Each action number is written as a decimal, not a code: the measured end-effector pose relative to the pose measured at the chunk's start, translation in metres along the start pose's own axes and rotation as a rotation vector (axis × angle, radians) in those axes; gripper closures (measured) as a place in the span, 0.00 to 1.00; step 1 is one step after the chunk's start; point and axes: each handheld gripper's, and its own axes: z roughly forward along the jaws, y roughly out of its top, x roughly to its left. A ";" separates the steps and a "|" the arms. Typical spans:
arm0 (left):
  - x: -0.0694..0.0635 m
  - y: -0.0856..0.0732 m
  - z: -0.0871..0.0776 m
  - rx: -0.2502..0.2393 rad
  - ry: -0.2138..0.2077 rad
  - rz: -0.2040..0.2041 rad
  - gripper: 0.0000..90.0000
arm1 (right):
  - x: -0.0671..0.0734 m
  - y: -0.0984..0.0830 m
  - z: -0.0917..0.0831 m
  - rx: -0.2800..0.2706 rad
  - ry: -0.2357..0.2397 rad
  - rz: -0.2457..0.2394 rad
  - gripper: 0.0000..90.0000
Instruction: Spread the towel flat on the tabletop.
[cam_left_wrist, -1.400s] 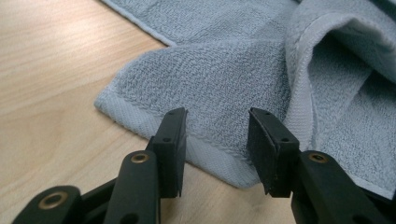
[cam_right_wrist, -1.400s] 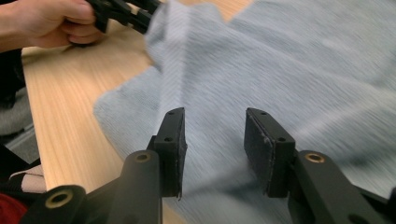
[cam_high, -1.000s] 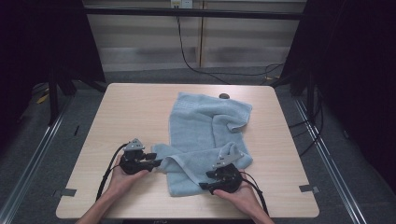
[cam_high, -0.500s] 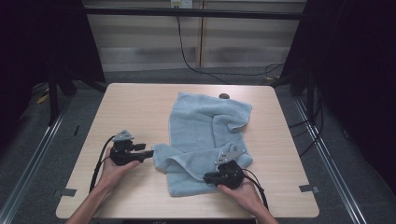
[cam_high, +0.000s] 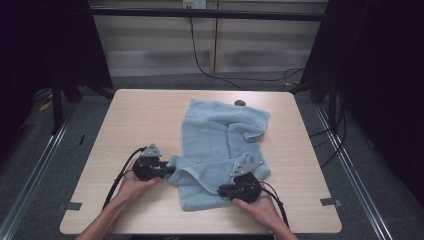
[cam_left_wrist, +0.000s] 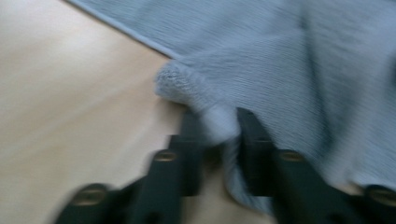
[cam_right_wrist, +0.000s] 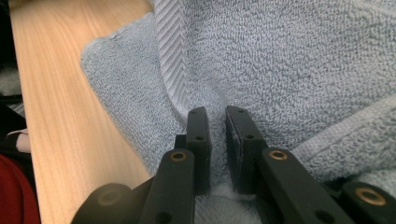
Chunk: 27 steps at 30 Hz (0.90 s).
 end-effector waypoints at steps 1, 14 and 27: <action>-0.002 -0.002 -0.002 0.004 -0.014 -0.002 0.91 | 0.000 0.000 0.000 0.001 -0.001 0.002 0.90; 0.043 0.004 -0.016 -0.137 0.056 -0.212 0.93 | -0.011 0.028 0.029 -0.046 -0.077 0.004 0.94; 0.062 0.002 -0.050 -0.284 0.051 -0.321 0.93 | -0.032 0.076 0.047 -0.096 -0.118 0.001 0.94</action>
